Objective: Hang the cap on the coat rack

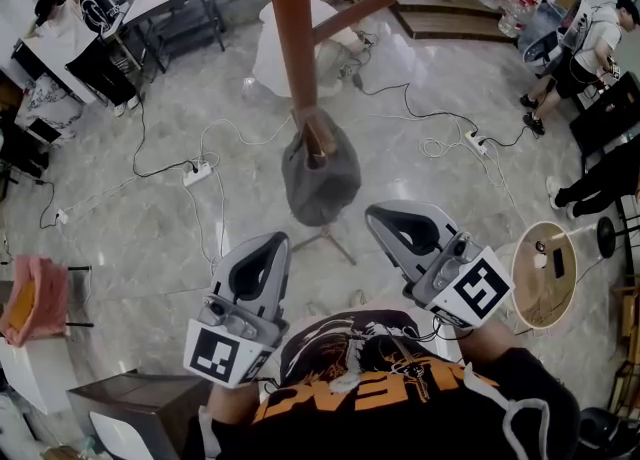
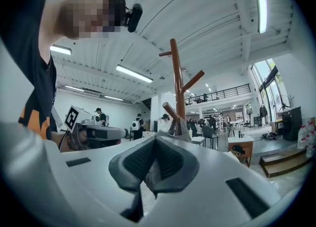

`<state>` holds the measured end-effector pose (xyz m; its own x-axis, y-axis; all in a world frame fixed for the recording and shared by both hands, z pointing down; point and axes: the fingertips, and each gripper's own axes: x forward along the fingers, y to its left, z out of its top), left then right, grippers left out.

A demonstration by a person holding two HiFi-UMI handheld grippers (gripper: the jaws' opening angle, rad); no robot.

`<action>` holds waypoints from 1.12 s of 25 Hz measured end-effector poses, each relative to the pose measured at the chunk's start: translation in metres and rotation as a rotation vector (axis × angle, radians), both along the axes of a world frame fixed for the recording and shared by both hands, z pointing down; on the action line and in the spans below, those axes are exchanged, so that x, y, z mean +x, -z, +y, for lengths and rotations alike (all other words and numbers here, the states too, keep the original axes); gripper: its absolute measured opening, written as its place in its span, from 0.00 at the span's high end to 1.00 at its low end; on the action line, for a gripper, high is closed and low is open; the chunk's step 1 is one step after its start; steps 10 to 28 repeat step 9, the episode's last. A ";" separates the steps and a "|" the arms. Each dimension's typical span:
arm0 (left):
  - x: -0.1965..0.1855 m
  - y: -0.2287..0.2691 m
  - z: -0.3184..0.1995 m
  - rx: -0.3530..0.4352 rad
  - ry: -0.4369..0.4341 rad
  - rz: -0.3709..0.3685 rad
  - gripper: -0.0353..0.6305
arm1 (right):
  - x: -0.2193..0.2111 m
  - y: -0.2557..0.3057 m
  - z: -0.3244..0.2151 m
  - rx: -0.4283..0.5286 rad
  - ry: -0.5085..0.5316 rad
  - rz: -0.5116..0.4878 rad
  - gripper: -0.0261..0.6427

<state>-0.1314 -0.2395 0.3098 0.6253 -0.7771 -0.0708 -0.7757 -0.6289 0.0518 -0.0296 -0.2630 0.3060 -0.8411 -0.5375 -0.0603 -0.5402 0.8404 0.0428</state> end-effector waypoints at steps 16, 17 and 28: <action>0.002 0.001 -0.013 -0.006 -0.009 -0.005 0.91 | -0.002 0.000 -0.012 -0.020 0.002 0.001 0.94; 0.002 0.001 -0.013 -0.006 -0.009 -0.005 0.91 | -0.002 0.000 -0.012 -0.020 0.002 0.001 0.94; 0.002 0.001 -0.013 -0.006 -0.009 -0.005 0.91 | -0.002 0.000 -0.012 -0.020 0.002 0.001 0.94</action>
